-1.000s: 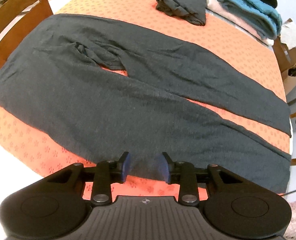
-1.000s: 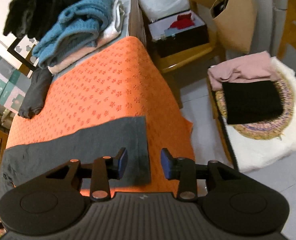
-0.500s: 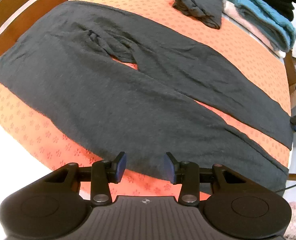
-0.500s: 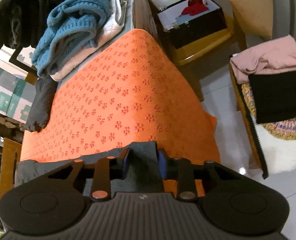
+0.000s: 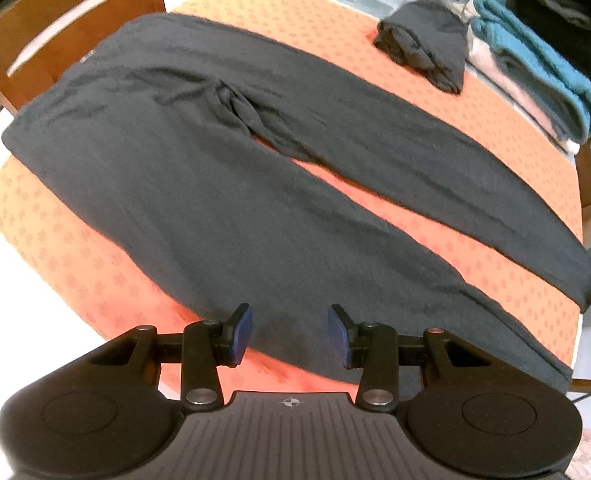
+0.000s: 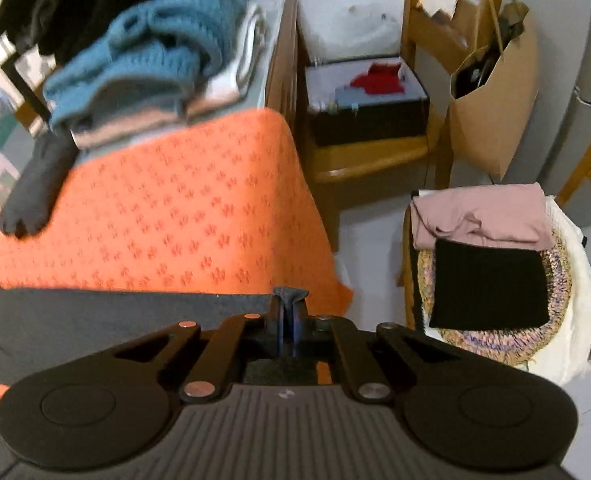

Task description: Fold clothes

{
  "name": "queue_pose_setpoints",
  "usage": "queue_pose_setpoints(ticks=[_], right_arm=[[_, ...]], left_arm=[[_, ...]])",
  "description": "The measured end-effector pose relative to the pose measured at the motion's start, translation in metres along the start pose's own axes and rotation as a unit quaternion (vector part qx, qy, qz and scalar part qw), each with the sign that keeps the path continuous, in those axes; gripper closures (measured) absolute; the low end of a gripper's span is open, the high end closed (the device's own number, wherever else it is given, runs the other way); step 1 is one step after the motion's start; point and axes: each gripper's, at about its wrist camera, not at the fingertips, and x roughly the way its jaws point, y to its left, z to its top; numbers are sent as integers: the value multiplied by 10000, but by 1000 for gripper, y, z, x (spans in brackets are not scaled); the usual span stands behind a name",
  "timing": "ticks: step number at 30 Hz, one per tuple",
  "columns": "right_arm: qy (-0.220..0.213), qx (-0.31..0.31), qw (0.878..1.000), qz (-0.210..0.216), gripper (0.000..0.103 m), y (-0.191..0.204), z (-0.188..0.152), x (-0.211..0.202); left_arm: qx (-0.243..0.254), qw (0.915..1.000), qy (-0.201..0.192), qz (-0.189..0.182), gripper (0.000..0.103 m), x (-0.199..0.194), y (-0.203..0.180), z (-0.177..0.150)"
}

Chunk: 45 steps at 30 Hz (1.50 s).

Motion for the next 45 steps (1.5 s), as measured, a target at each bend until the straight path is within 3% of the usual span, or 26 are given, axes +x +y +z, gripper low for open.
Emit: queue_pose_setpoints(ticks=[2,4,10,14,21,26,34,42,45], right_arm=[[37,-174,9995,-255,85,6,1,2],[-44,-328,9986,-405,85,13,2,-5],[-124,-840,9964,-49,75,51,4,-40],[-72,-1201,9924,264,74,91,-7,-60],[83,-1556,9854,686,74,180,-52,-91],[32,-1520,9861,664,74,245,-97,-104],[20,-1446,9872,671,74,333,-168,-107],[211,-1538,9851,737,70,406,-224,-99],[285,-1615,9837,740,70,424,-237,-92]], left_arm=[[25,9999,-106,24,59,-4,9,2],[76,9998,-206,41,59,-9,21,5],[356,9987,-349,125,55,-21,57,17],[449,9983,-336,164,54,-23,87,29],[650,9975,-134,249,51,-13,160,68],[1004,9946,8,263,50,-4,214,106],[2345,9718,39,255,45,14,267,151],[3018,9530,35,268,43,28,305,177],[3352,9416,18,323,43,31,315,179]])
